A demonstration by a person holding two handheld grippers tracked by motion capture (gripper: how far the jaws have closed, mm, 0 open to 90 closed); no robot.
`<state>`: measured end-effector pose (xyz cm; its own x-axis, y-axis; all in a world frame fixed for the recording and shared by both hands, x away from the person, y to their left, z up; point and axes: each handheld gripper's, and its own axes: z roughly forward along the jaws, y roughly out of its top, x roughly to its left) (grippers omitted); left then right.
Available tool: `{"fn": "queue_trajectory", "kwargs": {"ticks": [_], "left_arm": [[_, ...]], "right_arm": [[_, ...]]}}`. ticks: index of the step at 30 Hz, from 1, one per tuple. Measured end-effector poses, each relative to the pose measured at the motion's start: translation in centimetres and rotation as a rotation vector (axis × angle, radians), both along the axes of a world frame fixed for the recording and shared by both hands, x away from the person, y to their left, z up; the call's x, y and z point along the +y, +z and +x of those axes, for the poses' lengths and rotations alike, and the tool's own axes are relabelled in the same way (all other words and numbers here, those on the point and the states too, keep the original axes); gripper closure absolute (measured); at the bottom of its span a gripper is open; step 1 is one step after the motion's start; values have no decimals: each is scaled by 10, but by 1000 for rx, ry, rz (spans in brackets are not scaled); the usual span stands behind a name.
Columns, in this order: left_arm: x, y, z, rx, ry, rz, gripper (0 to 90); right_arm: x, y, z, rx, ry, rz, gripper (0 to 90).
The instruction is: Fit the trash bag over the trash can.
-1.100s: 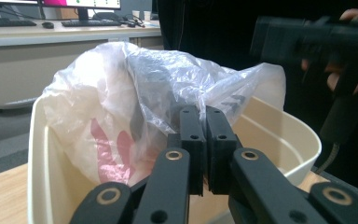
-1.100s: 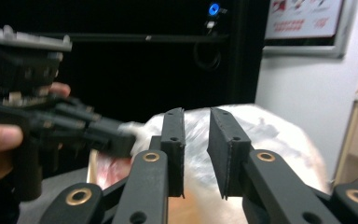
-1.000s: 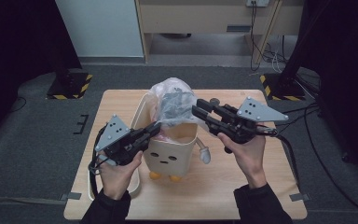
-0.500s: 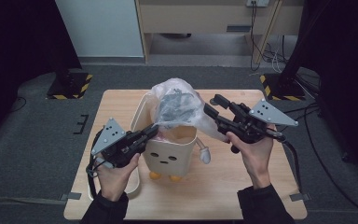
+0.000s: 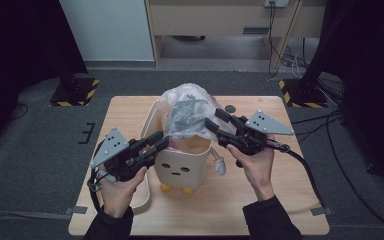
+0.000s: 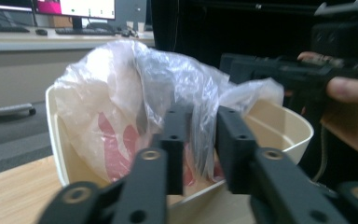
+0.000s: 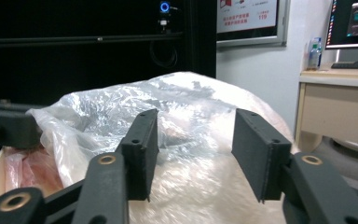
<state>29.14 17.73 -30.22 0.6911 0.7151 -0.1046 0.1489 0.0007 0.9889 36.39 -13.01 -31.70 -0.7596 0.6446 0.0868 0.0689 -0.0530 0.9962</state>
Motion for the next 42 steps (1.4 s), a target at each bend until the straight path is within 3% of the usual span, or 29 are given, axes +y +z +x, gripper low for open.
{"fn": "queue_trajectory", "kwargs": {"ticks": [6,8,13,19,26,28,36,42], "left_arm": [[1,6,0,-20,25,-35,602],[0,7,2,-18,31,-47,592],[-6,13,5,-22,35,-43,583],[-15,20,5,-36,14,-28,581],[-30,22,10,-30,-12,3,577],[-34,21,12,-27,-15,18,571],[-48,18,11,-45,-51,83,508],[-57,19,10,-61,-43,133,541]], "right_arm": [[3,-4,-1,-25,-15,-24,679],[3,-4,-2,-39,-15,-31,771],[2,-4,-3,-57,5,-28,895],[-2,4,-4,-86,59,50,900],[4,13,-9,-116,115,49,900],[5,14,-9,-111,138,71,900],[7,12,-9,-102,146,69,900],[7,13,-10,-100,148,80,900]]}}
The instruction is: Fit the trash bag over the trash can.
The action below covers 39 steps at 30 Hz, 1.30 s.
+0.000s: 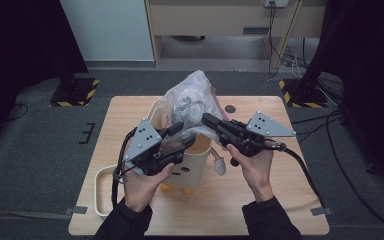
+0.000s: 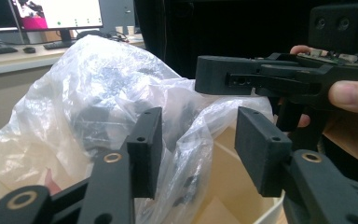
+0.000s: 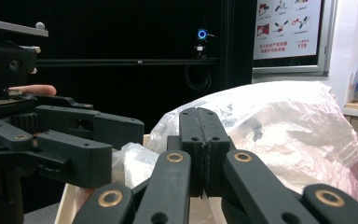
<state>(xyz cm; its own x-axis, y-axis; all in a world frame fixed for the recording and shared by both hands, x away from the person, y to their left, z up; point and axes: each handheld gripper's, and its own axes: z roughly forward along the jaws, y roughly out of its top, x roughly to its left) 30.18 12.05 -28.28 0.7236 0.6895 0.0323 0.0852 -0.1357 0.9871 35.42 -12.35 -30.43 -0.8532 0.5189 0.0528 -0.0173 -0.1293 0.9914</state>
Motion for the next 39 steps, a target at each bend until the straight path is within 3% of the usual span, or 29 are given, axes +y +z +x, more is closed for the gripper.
{"fn": "queue_trajectory", "kwargs": {"ticks": [8,12,18,22,27,30,34,39], "left_arm": [[-10,-2,-2,34,4,44,805],[-11,-2,-3,50,9,38,892],[1,-3,-7,61,-1,-21,900],[17,-6,-12,56,21,-66,900],[40,-10,-14,75,46,-119,900],[50,-13,-14,87,66,-131,900],[58,-19,-13,105,92,-136,900],[60,-24,-9,119,89,-153,897]], "right_arm": [[2,-2,-1,4,6,-4,900],[2,-2,-2,6,8,-11,898],[-6,4,-3,4,-10,18,752],[-15,12,-3,7,-40,41,644],[-19,13,-3,18,-58,3,543],[-19,5,0,48,-51,15,528],[-18,-8,4,76,-51,-2,527],[-13,-17,6,91,-43,-31,551]]}}
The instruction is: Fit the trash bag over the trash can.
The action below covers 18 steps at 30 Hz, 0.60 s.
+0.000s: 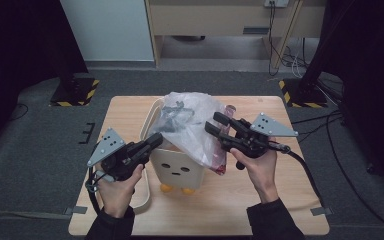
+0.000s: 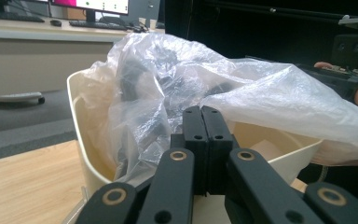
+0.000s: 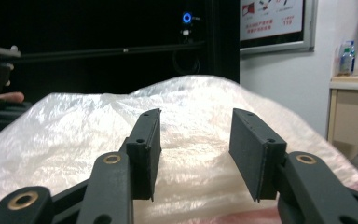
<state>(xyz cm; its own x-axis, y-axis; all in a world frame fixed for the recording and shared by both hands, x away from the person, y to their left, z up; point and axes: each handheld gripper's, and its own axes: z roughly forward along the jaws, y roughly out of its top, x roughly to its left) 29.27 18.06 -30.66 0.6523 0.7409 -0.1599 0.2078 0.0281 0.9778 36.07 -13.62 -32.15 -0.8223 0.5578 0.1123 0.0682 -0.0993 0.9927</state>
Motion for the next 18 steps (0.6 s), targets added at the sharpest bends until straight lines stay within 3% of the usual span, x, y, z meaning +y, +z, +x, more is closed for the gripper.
{"fn": "queue_trajectory", "kwargs": {"ticks": [3,9,13,18], "left_arm": [[0,0,-1,-3,-2,3,876],[0,3,-5,-49,-22,-23,712],[-3,6,-11,-69,-51,-39,621],[-9,13,-20,-101,-88,-40,535]], "right_arm": [[2,-5,0,-4,3,0,642],[1,-5,-1,-45,-9,-11,878],[0,-1,-2,-62,-15,23,900],[2,8,-1,-78,-30,21,900]]}}
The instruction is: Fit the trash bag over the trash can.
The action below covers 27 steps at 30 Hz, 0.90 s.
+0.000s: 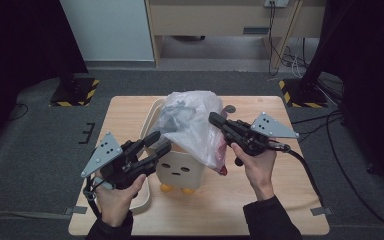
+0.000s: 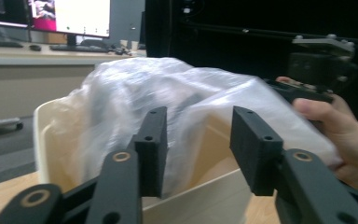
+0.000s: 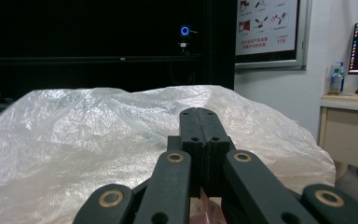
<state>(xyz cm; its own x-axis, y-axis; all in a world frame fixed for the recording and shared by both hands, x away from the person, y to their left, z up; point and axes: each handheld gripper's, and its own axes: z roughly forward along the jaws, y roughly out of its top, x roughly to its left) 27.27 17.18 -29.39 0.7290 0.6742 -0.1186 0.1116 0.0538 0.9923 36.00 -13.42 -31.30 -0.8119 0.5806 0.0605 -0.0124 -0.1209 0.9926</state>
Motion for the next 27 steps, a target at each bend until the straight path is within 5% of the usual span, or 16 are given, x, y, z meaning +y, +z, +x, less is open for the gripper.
{"fn": "queue_trajectory", "kwargs": {"ticks": [10,21,27], "left_arm": [[-22,11,-2,-48,-21,12,473],[-25,16,-5,-102,71,19,388],[-29,21,-4,-96,33,1,372]], "right_arm": [[10,5,2,-17,-7,-44,900],[7,8,-1,-20,-31,-76,900],[8,8,0,-8,-34,-75,900]]}}
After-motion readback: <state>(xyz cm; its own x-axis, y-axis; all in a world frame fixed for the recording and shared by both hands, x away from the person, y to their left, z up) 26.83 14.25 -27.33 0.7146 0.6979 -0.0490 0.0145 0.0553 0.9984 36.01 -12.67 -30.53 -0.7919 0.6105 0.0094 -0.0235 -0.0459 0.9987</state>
